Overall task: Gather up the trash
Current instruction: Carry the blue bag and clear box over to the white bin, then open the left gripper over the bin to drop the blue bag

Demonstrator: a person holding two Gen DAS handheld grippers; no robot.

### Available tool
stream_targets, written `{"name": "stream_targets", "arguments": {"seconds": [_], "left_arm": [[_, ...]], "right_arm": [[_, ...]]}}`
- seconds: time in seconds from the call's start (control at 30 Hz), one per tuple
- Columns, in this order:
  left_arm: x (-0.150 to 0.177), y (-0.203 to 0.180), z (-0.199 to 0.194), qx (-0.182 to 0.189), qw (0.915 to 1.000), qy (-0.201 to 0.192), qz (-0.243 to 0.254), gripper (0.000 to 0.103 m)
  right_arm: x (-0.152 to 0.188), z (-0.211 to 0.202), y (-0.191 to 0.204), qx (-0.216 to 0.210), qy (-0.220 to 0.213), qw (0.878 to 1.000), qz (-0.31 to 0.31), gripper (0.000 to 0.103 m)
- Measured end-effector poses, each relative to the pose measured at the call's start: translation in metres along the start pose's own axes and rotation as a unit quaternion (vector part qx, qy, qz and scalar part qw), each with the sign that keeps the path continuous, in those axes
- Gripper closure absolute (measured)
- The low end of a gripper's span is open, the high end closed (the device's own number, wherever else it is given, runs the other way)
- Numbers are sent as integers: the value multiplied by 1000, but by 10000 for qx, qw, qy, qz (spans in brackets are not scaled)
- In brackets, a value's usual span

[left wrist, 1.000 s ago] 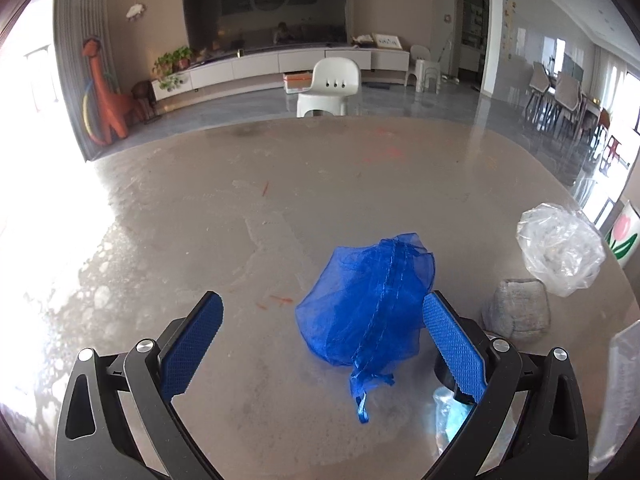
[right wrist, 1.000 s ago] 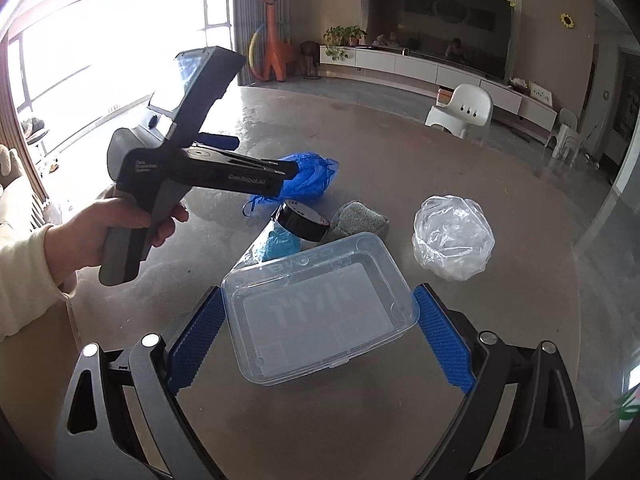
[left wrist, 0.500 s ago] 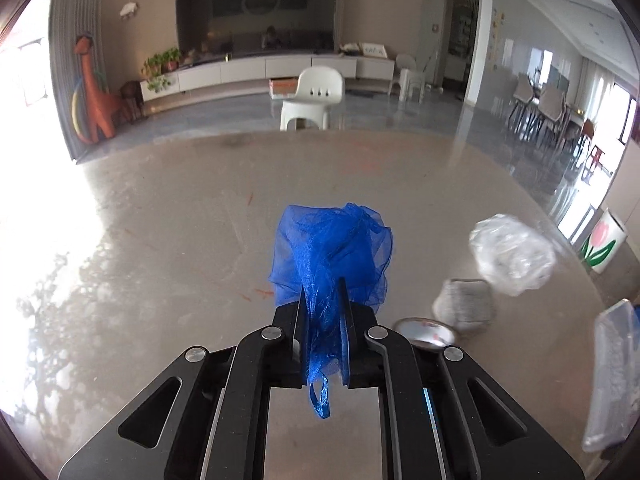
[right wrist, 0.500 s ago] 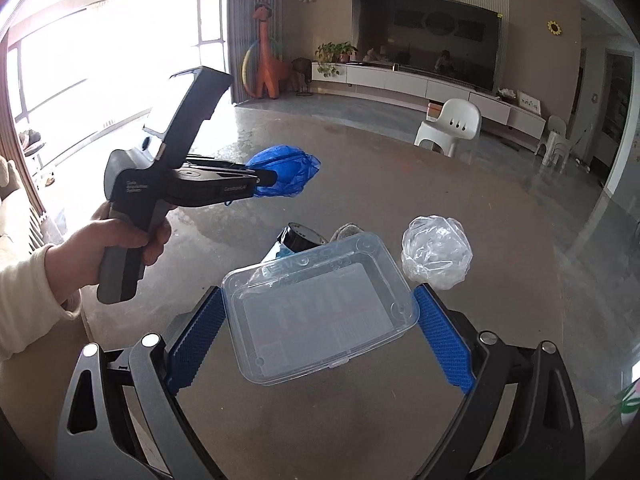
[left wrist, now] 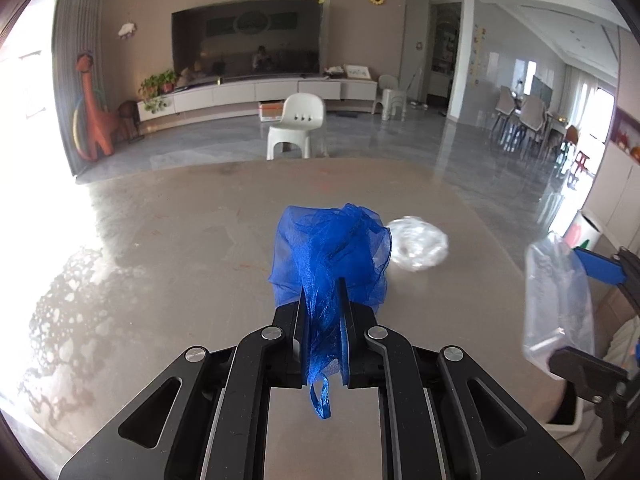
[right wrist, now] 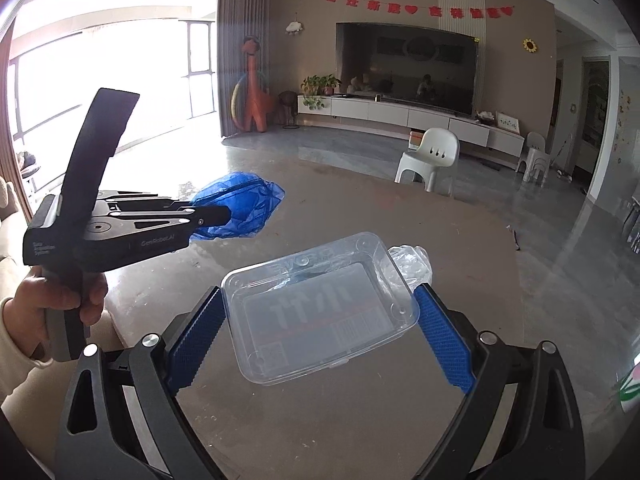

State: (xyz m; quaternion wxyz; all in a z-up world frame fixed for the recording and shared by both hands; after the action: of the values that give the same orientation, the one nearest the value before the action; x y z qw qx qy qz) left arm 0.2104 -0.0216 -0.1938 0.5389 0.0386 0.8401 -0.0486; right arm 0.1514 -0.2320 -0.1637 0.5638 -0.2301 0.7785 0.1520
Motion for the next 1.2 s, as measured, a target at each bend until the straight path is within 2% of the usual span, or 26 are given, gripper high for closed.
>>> {"name": "stream_targets", "arguments": {"seconds": [0.23, 0.57, 0.87, 1.2], "left_arm": [[-2, -54, -39, 551, 9983, -116, 160, 93], [1, -135, -62, 1305, 9904, -112, 436, 93], [21, -217, -71, 2037, 9749, 77, 893, 93], [56, -316, -66, 2736, 9488, 462, 1508, 93]], "right_arm": [[-4, -49, -10, 353, -188, 9991, 117, 9], [11, -110, -47, 1105, -247, 9930, 331, 9], [44, -166, -75, 1815, -176, 9811, 643, 9], [79, -210, -105, 2501, -73, 9634, 960, 9]]}}
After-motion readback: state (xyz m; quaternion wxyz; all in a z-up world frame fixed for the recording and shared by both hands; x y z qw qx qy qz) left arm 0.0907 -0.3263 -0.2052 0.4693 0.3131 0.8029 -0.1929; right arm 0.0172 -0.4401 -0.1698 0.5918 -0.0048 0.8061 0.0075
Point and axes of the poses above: each gripper's, at about its wrist camera, not at the fingertips, and z roughly the way its jaws point, y to its left, x to its underside, the point moved 1 cm from there along z, roughly the way its jaws point, and after that the axes turned 14 degrees about -y, right-handed, at the moved point
